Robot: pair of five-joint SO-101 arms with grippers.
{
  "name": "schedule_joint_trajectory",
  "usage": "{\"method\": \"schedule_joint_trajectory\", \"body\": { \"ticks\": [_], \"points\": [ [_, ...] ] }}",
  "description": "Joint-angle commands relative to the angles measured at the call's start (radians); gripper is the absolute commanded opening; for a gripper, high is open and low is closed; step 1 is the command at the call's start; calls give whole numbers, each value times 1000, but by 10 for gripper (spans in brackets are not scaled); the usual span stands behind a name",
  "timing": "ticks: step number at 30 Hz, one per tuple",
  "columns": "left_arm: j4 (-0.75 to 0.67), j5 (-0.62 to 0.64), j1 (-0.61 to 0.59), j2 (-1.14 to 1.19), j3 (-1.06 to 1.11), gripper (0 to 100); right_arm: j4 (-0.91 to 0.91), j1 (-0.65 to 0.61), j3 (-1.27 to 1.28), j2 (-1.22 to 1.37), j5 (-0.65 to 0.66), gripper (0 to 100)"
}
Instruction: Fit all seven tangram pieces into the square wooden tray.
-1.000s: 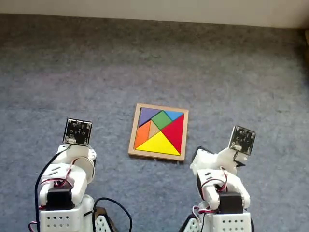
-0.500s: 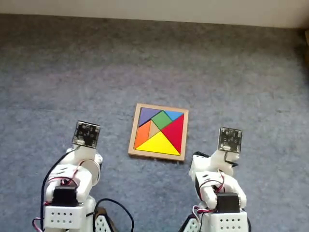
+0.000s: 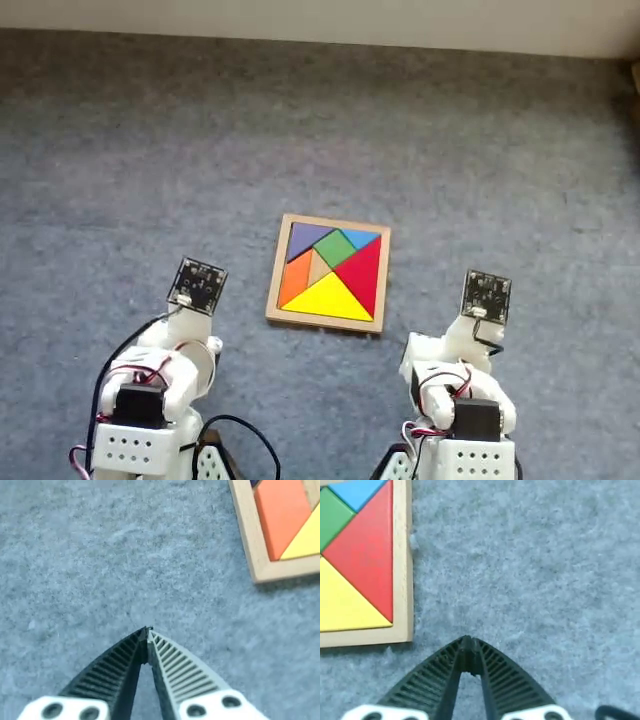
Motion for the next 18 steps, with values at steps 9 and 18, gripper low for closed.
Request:
{"method": "schedule_joint_trajectory", "body": {
  "ticks": [9, 18],
  "points": [
    [61, -5, 15, -42, 21, 11, 8, 12, 151, -16, 12, 5],
    [61, -5, 15, -42, 21, 11, 8, 12, 151, -16, 12, 5]
  ]
}}
